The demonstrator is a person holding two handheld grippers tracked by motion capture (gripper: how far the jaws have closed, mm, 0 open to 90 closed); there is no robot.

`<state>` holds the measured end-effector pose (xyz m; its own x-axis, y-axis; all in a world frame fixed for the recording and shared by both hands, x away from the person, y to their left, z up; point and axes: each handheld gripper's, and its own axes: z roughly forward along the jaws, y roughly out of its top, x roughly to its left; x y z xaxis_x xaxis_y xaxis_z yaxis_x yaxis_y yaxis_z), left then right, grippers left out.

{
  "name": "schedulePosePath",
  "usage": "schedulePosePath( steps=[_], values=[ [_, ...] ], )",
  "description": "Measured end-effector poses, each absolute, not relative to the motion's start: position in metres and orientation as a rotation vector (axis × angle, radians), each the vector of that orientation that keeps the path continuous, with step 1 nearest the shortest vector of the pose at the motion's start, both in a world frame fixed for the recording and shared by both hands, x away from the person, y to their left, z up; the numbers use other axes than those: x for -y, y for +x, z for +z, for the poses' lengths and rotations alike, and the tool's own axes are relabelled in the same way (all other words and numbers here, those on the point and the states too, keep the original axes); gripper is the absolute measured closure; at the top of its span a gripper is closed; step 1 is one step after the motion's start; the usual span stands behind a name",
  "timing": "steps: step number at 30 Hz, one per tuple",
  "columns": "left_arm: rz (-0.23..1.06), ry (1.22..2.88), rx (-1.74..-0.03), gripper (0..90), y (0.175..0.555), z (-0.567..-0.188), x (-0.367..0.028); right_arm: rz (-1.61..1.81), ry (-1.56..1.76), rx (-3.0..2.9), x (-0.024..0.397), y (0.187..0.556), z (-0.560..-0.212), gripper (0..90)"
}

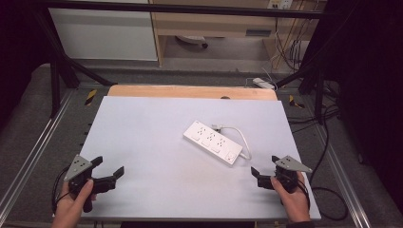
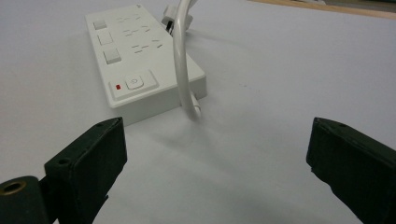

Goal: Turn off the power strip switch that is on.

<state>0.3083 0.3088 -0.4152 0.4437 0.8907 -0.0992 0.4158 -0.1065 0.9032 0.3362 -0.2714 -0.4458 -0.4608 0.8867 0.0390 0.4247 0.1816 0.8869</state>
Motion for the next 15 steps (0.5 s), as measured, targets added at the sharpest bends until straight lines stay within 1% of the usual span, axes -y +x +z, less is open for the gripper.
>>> schedulePosePath(
  steps=[15],
  values=[
    [0.616,1.707,-1.149,6.6,0.3064,-0.4151,-0.3119,1.301,1.233,-1.896,0.2759,0.3334,-0.4386,4.6]
  ],
)
